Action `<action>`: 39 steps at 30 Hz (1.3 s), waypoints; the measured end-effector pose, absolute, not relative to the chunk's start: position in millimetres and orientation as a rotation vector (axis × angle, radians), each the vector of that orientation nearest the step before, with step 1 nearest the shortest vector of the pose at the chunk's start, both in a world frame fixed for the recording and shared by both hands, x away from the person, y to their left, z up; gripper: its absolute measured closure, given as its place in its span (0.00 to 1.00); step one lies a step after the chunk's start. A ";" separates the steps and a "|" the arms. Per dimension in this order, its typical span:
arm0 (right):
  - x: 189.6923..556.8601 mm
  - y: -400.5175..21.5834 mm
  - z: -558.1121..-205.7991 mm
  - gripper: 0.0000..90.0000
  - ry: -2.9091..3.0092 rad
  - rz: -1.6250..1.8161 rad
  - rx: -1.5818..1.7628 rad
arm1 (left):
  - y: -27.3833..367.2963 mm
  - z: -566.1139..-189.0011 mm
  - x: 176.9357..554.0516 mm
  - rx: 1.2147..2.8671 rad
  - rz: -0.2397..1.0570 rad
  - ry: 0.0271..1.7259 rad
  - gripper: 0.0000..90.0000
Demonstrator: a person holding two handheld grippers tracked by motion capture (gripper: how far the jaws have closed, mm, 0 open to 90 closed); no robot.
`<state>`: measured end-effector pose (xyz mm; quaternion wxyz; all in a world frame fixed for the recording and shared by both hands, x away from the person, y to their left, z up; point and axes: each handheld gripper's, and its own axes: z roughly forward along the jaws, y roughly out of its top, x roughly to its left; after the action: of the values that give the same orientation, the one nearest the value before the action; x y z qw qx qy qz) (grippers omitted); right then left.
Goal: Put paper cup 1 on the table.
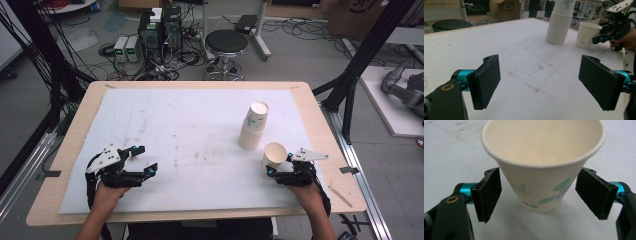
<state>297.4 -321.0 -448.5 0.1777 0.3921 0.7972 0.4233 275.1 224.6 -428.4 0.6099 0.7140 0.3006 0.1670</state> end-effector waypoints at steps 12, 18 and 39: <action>268.4 -337.4 -430.7 0.24 2.132 1.289 1.123 | 228.4 -429.7 274.4 1.613 0.394 0.709 0.18; 262.3 -334.2 -413.0 0.24 2.100 1.322 1.069 | 231.4 -431.7 270.6 1.603 0.412 0.713 0.18; 260.3 -326.0 -399.2 0.24 2.115 1.365 1.023 | 229.8 -434.2 272.6 1.603 0.384 0.711 0.17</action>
<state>260.3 -326.0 -399.2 0.2105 0.3680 0.7609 0.4912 272.6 229.8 -434.2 0.6237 0.6980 0.3095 0.1672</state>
